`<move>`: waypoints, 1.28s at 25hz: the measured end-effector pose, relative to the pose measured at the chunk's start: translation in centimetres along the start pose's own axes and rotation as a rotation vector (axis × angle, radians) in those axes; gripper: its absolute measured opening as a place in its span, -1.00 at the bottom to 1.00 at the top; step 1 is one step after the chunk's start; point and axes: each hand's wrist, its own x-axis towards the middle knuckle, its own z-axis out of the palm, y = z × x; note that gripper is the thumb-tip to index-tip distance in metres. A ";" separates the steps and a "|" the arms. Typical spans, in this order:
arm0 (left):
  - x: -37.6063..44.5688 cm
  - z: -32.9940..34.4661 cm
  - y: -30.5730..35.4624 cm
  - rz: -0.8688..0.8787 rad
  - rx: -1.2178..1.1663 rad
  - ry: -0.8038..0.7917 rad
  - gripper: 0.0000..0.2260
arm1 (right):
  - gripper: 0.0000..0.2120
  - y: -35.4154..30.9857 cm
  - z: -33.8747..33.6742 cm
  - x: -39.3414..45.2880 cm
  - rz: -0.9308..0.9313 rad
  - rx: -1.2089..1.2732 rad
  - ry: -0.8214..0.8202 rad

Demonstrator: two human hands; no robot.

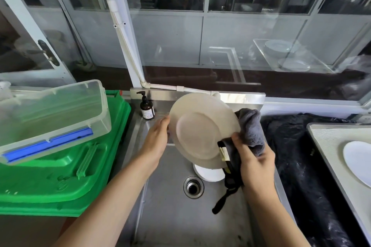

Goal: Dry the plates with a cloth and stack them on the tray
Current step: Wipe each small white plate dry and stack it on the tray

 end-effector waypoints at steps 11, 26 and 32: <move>-1.9 -0.1 0.8 -0.163 -0.480 -0.261 -0.47 | -0.90 0.2 -0.2 0.5 0.192 0.200 0.184; -3.7 1.8 2.0 -0.001 -0.360 -0.235 -0.80 | -0.56 -0.7 1.0 3.4 -0.339 -0.438 -0.083; -3.9 2.5 2.4 0.009 -0.362 -0.187 -0.68 | -0.46 0.5 3.7 3.4 -0.722 -0.636 -0.364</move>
